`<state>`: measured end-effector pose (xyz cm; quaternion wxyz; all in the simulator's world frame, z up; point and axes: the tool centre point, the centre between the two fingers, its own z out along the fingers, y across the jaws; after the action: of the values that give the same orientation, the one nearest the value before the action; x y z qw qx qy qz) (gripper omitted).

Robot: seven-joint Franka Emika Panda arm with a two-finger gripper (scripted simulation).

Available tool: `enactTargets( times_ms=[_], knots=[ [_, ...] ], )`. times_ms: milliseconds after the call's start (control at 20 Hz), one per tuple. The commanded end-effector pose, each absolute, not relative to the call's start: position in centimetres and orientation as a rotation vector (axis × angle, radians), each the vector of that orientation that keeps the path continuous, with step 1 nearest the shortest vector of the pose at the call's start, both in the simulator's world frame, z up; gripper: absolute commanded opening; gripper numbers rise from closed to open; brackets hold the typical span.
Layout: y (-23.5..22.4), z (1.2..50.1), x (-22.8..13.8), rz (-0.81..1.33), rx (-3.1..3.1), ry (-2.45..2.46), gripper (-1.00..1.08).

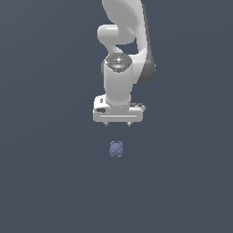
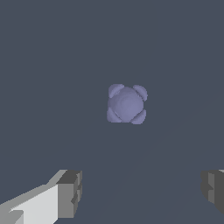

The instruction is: Pick up the object and move it to a goal position.

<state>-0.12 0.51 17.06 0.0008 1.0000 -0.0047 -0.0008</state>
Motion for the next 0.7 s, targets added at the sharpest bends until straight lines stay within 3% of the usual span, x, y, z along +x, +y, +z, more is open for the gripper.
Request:
enactTargets(
  times_ms=[0,650],
  knots=[
    [0.5,17.1,-0.1,-0.002,3.140,-0.015,1.00],
    [1.5,17.9,0.4,0.038,3.162,-0.073,1.00]
  ],
)
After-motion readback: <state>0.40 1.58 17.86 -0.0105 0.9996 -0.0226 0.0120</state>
